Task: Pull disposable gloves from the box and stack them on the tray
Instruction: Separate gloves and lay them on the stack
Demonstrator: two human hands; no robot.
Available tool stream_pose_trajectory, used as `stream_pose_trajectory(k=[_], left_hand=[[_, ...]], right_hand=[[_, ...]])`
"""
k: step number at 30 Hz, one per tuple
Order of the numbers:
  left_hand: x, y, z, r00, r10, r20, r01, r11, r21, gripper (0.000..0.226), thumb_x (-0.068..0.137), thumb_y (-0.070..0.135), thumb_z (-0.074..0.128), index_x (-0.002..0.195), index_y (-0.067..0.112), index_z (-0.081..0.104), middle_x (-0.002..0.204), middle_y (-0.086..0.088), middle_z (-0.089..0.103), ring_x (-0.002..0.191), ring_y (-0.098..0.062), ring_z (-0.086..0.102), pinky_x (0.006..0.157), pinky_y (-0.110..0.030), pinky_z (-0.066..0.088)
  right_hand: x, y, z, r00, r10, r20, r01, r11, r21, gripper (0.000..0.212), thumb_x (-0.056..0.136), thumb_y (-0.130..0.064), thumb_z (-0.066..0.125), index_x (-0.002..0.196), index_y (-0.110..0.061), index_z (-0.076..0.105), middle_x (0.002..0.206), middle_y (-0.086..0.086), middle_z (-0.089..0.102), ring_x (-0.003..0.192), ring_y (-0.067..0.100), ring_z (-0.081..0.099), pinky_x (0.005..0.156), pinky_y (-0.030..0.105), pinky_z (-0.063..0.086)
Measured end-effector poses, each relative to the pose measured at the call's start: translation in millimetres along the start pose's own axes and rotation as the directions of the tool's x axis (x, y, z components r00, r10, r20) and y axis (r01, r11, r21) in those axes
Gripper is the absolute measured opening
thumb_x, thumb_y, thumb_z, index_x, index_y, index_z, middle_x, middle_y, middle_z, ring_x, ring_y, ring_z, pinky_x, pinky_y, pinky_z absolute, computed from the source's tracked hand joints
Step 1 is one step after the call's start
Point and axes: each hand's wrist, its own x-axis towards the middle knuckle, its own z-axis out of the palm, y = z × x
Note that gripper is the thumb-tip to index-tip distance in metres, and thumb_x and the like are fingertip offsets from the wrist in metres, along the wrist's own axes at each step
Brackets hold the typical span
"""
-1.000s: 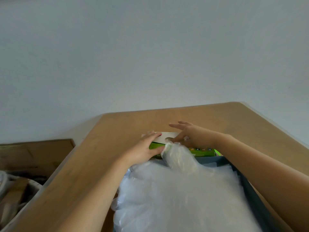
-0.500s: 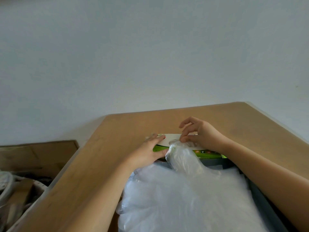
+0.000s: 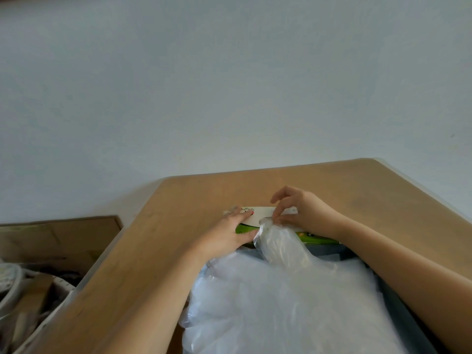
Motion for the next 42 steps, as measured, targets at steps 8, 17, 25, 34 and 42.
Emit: stream_pose_trajectory(k=[8,17,25,34,42], left_hand=[[0.4,0.0,-0.9,1.000,-0.008,0.008,0.008,1.000,-0.013,0.063,0.096,0.043,0.051,0.151,0.028,0.024,0.162,0.002,0.003,0.148,-0.013,0.001,0.119,-0.030,0.006],[0.4,0.5,-0.7,1.000,-0.002,0.017,0.003,0.999,-0.041,0.062,0.097,0.040,0.050,0.151,0.028,0.023,0.162,0.000,0.001,0.148,-0.013,-0.002,0.116,-0.028,0.006],[1.2,1.4,-0.8,1.000,0.009,0.008,-0.009,1.000,-0.024,0.062,0.096,0.041,0.050,0.151,0.027,0.025,0.161,0.000,0.005,0.148,-0.015,0.008,0.111,-0.022,0.012],[2.4,0.2,-1.4,1.000,-0.004,-0.002,0.004,1.000,-0.011,0.062,0.096,0.040,0.052,0.150,0.027,0.027,0.162,-0.001,0.004,0.148,-0.016,0.007,0.114,-0.024,0.010],[0.6,3.0,-0.6,1.000,-0.005,-0.011,0.005,1.000,-0.010,0.060,0.096,0.039,0.051,0.150,0.027,0.027,0.161,0.000,0.007,0.148,-0.014,0.009,0.112,-0.021,0.011]], right_hand=[[2.4,0.5,-6.9,0.967,0.226,-0.114,-0.159,0.892,0.423,0.010,0.081,-0.008,0.073,0.072,-0.012,0.070,0.108,-0.005,0.055,0.090,0.008,0.058,0.068,0.008,0.043],[8.6,12.7,-9.9,0.761,0.643,-0.085,-0.271,0.434,0.859,0.021,0.101,-0.017,0.045,0.097,-0.002,0.060,0.096,0.012,0.066,0.084,0.025,0.066,0.079,0.040,0.056],[-0.2,-20.8,-12.7,0.957,0.073,-0.280,-0.097,0.993,-0.074,0.089,0.061,-0.049,0.083,0.135,-0.025,0.039,0.130,-0.004,0.031,0.119,0.012,0.030,0.099,0.025,0.028],[-0.2,-14.4,-13.1,0.901,0.281,-0.331,-0.344,0.927,-0.149,0.027,0.092,0.002,0.046,0.103,-0.009,0.067,0.100,0.005,0.069,0.087,0.019,0.062,0.072,0.024,0.046],[-3.5,-20.8,-9.6,0.917,0.344,-0.201,-0.370,0.922,-0.112,0.030,0.087,-0.033,0.067,0.104,-0.009,0.067,0.100,0.006,0.067,0.089,0.021,0.060,0.071,0.027,0.046]])
